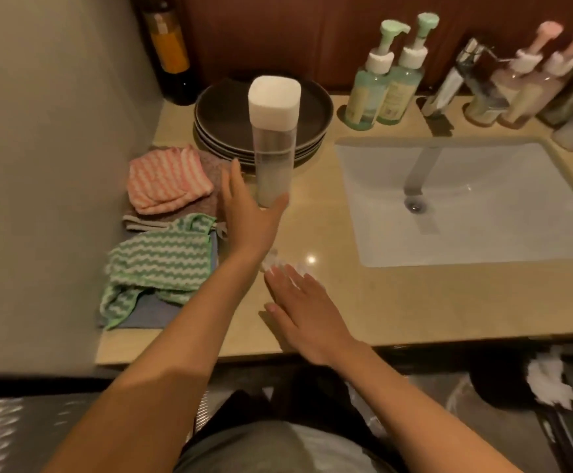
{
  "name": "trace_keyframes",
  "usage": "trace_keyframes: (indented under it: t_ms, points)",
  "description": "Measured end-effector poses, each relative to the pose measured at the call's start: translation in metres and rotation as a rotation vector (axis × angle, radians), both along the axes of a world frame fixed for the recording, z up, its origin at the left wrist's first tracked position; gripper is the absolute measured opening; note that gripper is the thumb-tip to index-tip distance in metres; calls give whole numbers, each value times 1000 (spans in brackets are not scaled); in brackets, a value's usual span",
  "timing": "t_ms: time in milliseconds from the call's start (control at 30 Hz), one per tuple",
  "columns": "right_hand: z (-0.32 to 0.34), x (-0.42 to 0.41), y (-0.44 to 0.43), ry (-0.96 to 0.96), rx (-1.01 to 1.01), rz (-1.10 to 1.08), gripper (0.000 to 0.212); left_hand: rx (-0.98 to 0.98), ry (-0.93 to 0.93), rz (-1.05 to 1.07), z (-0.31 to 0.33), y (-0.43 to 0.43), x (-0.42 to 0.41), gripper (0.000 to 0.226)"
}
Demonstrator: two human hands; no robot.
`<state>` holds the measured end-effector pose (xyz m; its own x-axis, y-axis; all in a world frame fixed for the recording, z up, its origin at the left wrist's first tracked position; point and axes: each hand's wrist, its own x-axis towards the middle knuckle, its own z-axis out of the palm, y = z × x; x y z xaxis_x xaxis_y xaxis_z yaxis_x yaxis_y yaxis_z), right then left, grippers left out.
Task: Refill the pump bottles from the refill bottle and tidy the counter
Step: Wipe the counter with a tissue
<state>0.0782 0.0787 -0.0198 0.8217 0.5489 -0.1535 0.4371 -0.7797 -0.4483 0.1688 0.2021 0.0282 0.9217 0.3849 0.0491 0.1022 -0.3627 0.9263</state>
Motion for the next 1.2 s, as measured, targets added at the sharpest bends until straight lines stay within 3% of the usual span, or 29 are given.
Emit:
trace_keyframes:
  t_ms: [300,533,667,733,933,1067,1200]
  points:
    - [-1,-84,-18,60,1,-124,69,-102,109,-199,-38,-9,-99,59]
    - [-1,-67,-132,-39,-38,-531,56,-110,190,-381,-41,1,-128,49]
    - [-11,-34,-120,-92,-53,-730,63,-142,165,-405,-37,0,-138,38]
    - [-12,-24,-87,-87,-38,-700,65,-108,172,-403,-34,-1,-136,31]
    - [-13,-46,-9,-13,-60,-333,66,-42,160,-389,-29,-25,-119,29]
    - [-14,-67,-38,-25,-87,-208,66,-104,168,-417,-26,-57,-107,27]
    - [-8,-71,-109,-4,-109,-251,68,-114,191,-438,-23,-94,-95,27]
